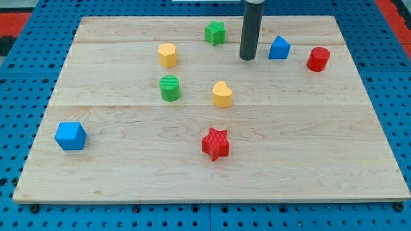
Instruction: Push the blue cube slightly to the right
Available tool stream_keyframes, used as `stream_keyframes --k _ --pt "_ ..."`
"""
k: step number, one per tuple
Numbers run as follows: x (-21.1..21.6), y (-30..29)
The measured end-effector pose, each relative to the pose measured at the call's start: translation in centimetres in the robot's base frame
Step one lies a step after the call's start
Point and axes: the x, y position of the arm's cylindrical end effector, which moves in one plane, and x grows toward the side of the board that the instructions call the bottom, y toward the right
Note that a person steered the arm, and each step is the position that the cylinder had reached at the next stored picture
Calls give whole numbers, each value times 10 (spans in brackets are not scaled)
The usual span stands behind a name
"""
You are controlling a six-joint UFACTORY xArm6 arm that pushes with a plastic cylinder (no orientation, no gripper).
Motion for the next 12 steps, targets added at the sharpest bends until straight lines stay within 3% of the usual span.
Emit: stream_keyframes --k 2,5,6,7,10,11,12 --pt "16 -2" --pt "201 3" --pt "236 -24" --pt "240 -89" --pt "251 -74" --pt "294 -192" --pt "274 -350"
